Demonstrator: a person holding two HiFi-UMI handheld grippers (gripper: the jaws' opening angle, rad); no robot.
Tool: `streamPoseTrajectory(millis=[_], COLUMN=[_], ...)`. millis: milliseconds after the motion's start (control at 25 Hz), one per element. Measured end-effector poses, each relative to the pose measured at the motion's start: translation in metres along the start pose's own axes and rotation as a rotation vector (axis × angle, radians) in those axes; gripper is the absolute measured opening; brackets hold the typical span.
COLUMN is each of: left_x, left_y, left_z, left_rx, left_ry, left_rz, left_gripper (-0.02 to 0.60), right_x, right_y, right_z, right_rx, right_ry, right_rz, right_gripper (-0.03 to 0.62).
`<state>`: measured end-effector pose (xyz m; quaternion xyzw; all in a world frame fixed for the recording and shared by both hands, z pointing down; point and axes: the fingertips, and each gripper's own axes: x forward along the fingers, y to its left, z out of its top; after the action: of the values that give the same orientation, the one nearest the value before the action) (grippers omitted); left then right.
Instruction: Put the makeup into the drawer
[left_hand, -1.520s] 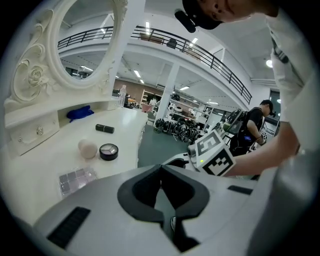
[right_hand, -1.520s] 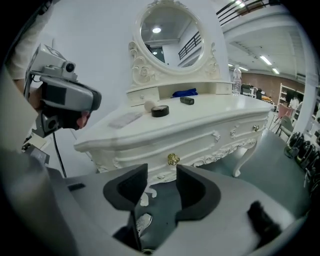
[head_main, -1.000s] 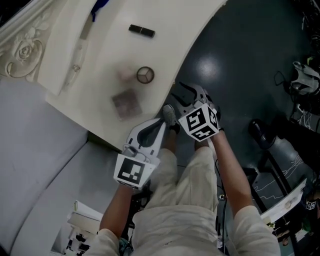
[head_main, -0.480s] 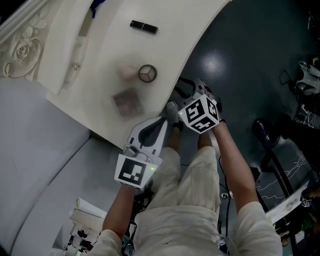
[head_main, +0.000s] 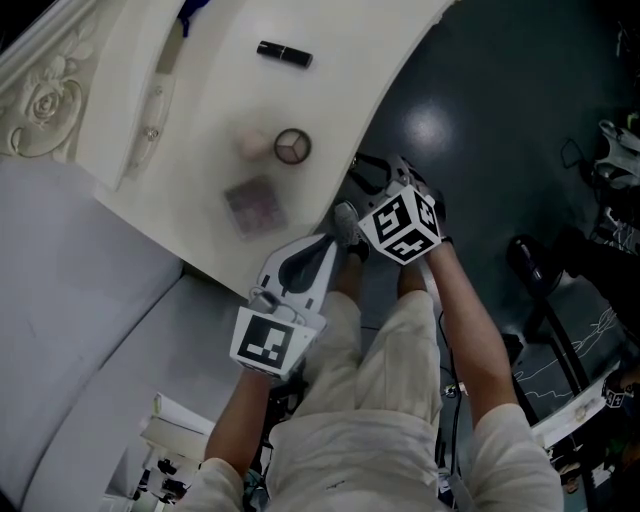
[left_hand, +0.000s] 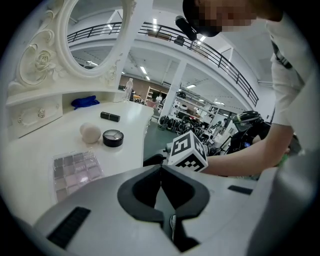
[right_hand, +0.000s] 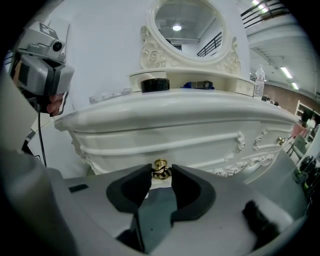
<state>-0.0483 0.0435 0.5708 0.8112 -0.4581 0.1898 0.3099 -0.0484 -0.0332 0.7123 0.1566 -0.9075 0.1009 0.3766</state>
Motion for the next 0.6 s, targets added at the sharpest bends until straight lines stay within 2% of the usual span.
streamPoseTrajectory(millis=[600], left_x=[0.014], left_y=[-0.033], left_z=[0.001], left_rx=[0.002], left_ry=[0.004], left_rz=[-0.021], left_gripper=[0.011], right_x=[-0.038], right_y=[0.002], right_z=[-0.038], right_rx=[0.020], right_ry=[0.022], right_rz=[0.008], right_gripper=[0.126])
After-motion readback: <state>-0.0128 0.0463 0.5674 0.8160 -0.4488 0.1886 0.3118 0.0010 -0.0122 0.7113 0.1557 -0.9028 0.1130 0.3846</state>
